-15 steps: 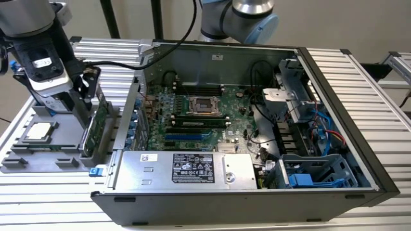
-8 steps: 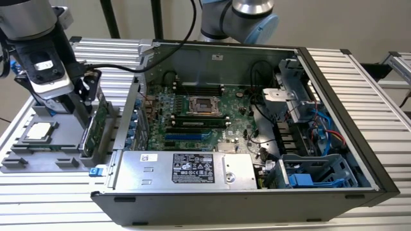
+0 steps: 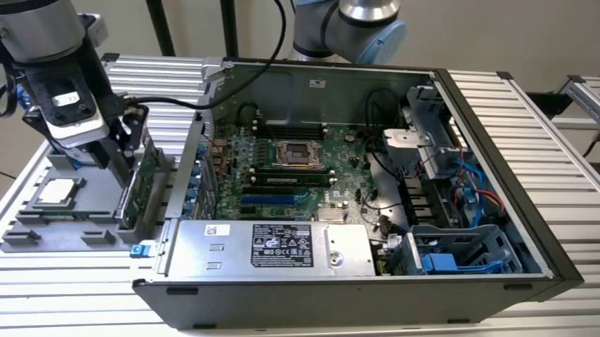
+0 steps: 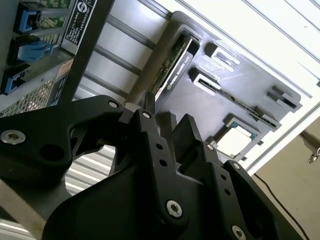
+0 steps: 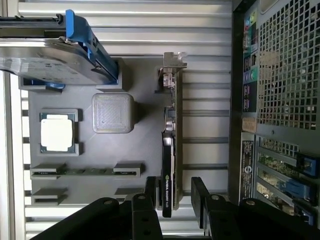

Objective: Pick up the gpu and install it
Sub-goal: 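Pick up the gpu and move the gpu toward the slot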

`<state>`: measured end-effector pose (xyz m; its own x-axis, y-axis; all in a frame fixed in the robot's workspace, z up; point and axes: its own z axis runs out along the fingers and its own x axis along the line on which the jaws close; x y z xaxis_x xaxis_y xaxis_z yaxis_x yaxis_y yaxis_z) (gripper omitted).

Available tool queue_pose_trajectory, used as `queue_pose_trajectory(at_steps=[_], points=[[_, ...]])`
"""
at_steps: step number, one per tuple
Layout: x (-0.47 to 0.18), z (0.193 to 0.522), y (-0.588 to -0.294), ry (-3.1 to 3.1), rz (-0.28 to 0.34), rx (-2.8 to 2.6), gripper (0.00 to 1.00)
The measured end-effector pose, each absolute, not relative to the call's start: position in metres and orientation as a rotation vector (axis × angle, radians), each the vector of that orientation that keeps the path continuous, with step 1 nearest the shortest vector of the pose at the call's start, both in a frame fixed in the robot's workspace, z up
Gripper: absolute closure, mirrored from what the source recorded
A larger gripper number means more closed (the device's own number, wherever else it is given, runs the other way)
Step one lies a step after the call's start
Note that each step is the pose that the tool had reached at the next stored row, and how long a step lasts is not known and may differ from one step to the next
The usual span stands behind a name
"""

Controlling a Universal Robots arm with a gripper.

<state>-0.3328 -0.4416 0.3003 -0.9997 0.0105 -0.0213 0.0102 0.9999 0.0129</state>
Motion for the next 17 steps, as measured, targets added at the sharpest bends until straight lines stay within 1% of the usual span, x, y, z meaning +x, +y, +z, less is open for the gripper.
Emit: queue_pose_trajectory(at_steps=[17], points=[[-0.3327, 0.2914, -0.4417, 3.121, 0.012, 0.016, 0.0]])
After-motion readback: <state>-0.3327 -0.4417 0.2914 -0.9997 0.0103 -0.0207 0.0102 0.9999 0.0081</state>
